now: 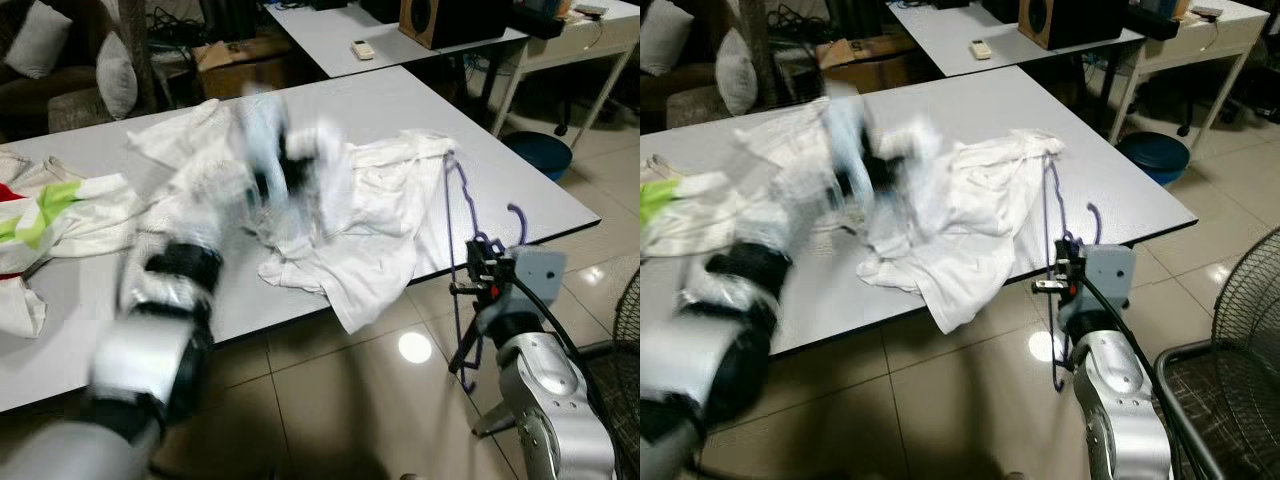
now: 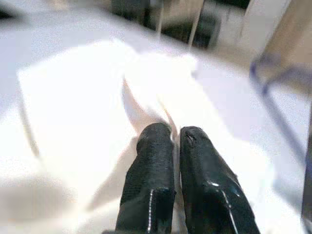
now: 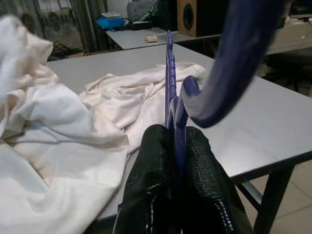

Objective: Hang hanger

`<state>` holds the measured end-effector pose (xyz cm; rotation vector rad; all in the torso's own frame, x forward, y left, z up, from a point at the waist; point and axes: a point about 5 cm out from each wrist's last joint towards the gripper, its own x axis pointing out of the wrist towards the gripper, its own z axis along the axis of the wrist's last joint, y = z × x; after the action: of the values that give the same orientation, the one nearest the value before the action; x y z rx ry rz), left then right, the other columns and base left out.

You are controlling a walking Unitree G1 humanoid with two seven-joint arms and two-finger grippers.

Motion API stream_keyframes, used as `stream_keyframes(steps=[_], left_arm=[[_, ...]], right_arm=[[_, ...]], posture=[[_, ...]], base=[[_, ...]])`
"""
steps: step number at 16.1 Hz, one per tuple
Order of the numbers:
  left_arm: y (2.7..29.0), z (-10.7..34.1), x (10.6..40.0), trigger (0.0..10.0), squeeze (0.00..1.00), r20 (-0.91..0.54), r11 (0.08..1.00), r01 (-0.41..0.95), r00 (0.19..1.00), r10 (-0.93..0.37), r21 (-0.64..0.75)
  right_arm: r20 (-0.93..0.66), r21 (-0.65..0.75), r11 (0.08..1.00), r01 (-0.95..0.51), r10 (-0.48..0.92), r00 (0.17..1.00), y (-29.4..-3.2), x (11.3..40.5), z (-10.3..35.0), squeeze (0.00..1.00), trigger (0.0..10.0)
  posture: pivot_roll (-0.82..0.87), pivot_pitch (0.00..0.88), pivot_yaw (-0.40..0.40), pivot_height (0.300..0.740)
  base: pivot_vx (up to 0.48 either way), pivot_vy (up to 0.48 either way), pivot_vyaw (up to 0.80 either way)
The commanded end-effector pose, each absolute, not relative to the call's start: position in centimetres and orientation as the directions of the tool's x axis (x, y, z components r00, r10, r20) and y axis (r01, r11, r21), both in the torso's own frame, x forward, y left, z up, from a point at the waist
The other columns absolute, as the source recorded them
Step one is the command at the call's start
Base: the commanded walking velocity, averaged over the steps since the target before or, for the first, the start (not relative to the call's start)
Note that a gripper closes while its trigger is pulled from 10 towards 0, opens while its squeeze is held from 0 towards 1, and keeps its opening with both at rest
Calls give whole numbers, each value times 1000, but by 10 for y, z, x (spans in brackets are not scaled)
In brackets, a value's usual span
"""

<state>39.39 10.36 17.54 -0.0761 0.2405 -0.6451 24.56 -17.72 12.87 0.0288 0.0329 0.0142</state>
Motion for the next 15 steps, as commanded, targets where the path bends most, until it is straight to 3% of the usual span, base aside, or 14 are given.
stream_keyframes(steps=[1, 3, 5, 6, 8, 10, 11, 12, 13, 14, 15], left_arm=[[103, 189, 397, 10000, 1000, -182, 797, 599, 777, -602, -77], [108, 188, 396, 10000, 1000, -208, 797, 603, 777, -594, -22], [130, 188, 397, 10000, 1000, -243, 814, 568, 812, -530, 122], [148, 192, 394, 10000, 1000, -210, 824, 550, 829, -518, 134], [154, 194, 387, 10000, 1000, -169, 797, 590, 806, -568, 132], [153, 195, 371, 10000, 1000, -136, 708, 696, 718, -683, 122], [151, 188, 353, 10000, 1000, -173, 607, 783, 623, -763, 136], [151, 183, 344, 10000, 384, -200, 563, 815, 579, -790, 137], [150, 178, 337, 10000, 384, -225, 534, 834, 552, -803, 140], [152, 159, 329, 10000, 0, -322, 509, 838, 546, -773, 197], [153, 143, 326, 10000, 0, -378, 516, 811, 585, -717, 275]], right_arm=[[-28, 32, 999, -16, 17, 999, -176, 246, 128, 0, 10000], [-29, 33, 999, -14, 15, 999, -177, 246, 128, 0, 10000], [-31, 32, 999, -10, 11, 999, -178, 245, 128, 0, 10000], [-32, 32, 999, -3, 4, 999, -179, 243, 128, 0, 10000], [-32, 33, 999, 3, -2, 999, -180, 242, 128, 0, 10000], [-33, 32, 999, 3, -2, 999, -180, 242, 128, 0, 10000], [-34, 31, 1000, 1, 0, 999, -180, 242, 128, 0, 10000], [-35, 31, 1000, 0, 1, 999, -180, 242, 128, 0, 10000], [-35, 31, 1000, -1, 2, 999, -180, 242, 127, 0, 10000], [-37, 32, 999, -6, 7, 999, -179, 243, 127, 0, 10000], [-39, 33, 999, -13, 15, 999, -178, 243, 127, 0, 10000]], posture=[[-156, 0, 94, 740], [-157, 0, 96, 740], [-160, 0, 99, 740], [-167, 0, 105, 740], [-171, 0, 106, 740], [-169, 0, 104, 740], [-167, 0, 102, 740], [-163, 0, 99, 740], [-163, 0, 99, 740], [-163, 0, 99, 740], [-157, 0, 94, 740]], base=[[0, 0, 0], [0, 0, 0], [0, 0, 0], [0, 0, 0], [0, 0, 0], [0, 0, 0], [0, 0, 0], [0, 0, 0], [0, 0, 0], [0, 0, 0], [0, 0, 0]])
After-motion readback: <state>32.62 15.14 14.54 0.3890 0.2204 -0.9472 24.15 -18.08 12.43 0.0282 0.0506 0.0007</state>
